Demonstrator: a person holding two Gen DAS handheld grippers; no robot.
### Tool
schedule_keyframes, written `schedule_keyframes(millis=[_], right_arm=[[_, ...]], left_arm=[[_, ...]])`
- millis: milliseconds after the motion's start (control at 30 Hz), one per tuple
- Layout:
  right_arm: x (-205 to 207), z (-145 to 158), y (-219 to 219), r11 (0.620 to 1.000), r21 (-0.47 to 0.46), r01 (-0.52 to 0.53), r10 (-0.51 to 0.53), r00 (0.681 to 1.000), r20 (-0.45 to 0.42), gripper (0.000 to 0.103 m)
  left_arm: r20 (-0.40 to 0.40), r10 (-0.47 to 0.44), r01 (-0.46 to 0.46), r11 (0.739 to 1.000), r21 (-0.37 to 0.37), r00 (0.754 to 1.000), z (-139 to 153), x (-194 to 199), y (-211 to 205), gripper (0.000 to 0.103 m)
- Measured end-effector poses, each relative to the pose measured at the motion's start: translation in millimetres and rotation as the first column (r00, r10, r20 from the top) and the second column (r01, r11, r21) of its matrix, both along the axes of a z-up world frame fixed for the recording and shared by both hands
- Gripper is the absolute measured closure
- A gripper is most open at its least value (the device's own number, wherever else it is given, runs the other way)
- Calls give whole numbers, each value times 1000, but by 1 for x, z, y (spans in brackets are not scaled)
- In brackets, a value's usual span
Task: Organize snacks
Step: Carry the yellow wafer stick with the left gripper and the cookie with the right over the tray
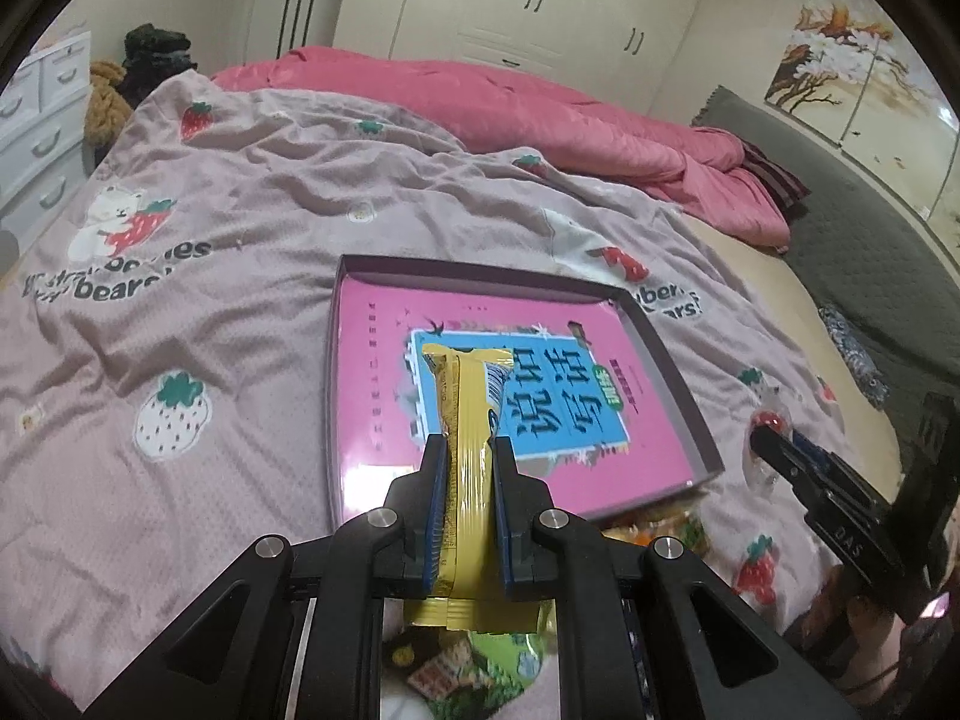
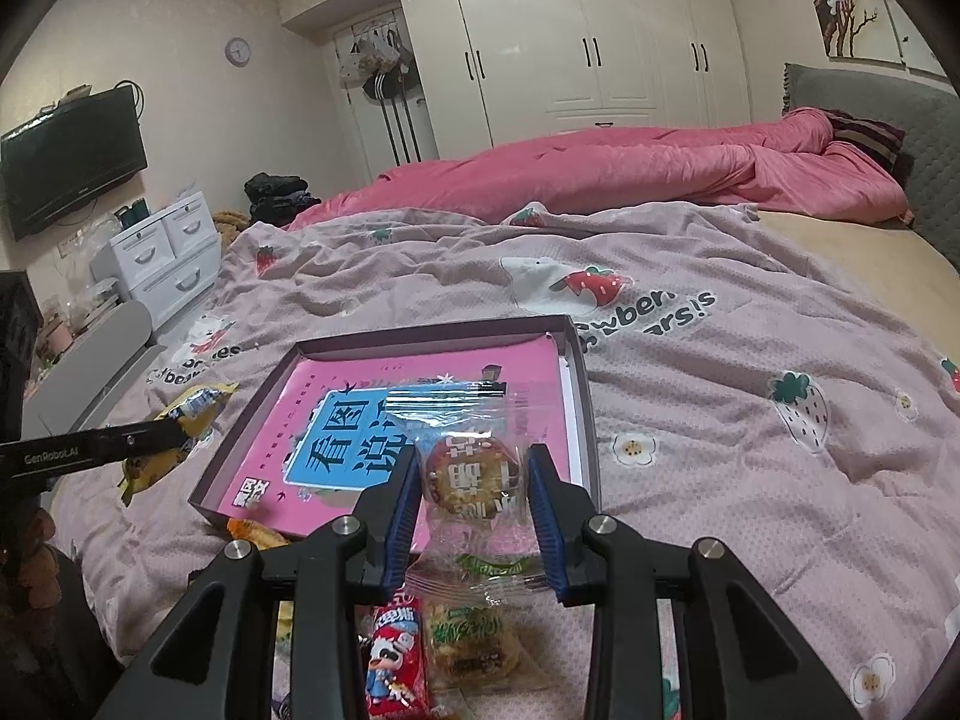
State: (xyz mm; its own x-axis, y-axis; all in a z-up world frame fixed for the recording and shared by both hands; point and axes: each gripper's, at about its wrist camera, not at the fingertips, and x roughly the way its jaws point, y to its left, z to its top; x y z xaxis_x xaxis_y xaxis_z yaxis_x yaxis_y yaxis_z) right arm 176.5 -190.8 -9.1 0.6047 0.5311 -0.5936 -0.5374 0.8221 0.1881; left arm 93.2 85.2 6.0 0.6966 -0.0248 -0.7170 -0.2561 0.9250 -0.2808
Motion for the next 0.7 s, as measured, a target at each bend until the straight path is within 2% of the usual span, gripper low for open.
schedule_keyframes(millis=[300, 700], right_arm=[[15, -2, 4, 1000, 11, 1, -1, 1000, 11, 67], [35, -12, 11, 1000, 18, -5, 5, 1000, -21, 67]], left_arm=[[3, 3, -3, 1000, -3, 1000, -11, 26, 3, 89], [-21, 7, -7, 1000, 7, 1000, -29, 51, 6, 89]])
